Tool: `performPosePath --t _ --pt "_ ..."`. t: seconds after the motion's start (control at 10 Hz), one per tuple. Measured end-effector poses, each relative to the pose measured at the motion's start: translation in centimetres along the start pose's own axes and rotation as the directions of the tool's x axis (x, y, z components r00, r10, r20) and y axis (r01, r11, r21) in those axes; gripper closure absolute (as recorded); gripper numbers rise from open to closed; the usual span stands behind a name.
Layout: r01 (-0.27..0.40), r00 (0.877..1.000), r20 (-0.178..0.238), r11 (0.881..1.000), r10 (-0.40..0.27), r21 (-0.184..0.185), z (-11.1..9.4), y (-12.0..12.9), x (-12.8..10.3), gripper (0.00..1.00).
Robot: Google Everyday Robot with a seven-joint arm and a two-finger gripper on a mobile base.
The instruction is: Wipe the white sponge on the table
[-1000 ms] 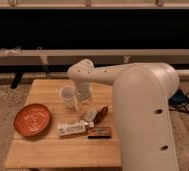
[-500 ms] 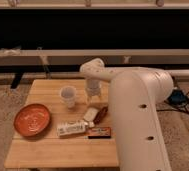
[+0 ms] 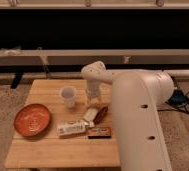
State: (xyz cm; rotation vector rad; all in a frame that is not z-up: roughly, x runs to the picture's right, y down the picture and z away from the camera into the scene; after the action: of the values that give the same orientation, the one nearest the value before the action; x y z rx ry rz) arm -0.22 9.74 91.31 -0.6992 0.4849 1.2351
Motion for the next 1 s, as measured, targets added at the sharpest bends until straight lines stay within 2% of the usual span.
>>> performPosePath --t 0.6,1.0 --pt "0.015 0.998 -0.054 1.0 -0.014 0.018 1.1 1.0 0.8 0.35" --pt "0.013 0.996 -0.083 1.0 -0.012 0.016 1.2 1.5 1.8 0.35"
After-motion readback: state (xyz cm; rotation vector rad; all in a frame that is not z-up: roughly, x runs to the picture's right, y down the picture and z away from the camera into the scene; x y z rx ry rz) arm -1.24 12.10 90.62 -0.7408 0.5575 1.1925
